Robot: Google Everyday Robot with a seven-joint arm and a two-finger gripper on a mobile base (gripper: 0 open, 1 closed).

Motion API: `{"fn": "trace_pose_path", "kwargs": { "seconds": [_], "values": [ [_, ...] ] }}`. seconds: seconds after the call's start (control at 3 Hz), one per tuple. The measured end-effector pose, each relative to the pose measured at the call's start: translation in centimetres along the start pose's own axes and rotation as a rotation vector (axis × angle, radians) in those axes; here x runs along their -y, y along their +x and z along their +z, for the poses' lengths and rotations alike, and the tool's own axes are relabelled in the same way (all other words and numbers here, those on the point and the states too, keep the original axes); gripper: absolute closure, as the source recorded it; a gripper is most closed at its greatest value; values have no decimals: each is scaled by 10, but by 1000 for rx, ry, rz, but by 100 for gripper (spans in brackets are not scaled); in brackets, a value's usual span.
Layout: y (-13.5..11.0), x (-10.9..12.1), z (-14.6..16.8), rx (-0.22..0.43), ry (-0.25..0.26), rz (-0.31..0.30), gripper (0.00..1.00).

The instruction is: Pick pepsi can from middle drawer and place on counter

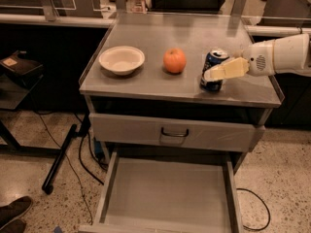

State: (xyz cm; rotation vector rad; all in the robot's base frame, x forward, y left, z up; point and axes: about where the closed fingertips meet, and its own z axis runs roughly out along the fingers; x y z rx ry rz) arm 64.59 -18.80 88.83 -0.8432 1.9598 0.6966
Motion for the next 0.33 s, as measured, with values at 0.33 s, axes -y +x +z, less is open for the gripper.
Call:
{"fn": "trace_pose_path", "kwargs": {
  "seconds": [0.33],
  "values": [
    [0, 0, 0, 0, 0, 0, 0]
  ]
}}
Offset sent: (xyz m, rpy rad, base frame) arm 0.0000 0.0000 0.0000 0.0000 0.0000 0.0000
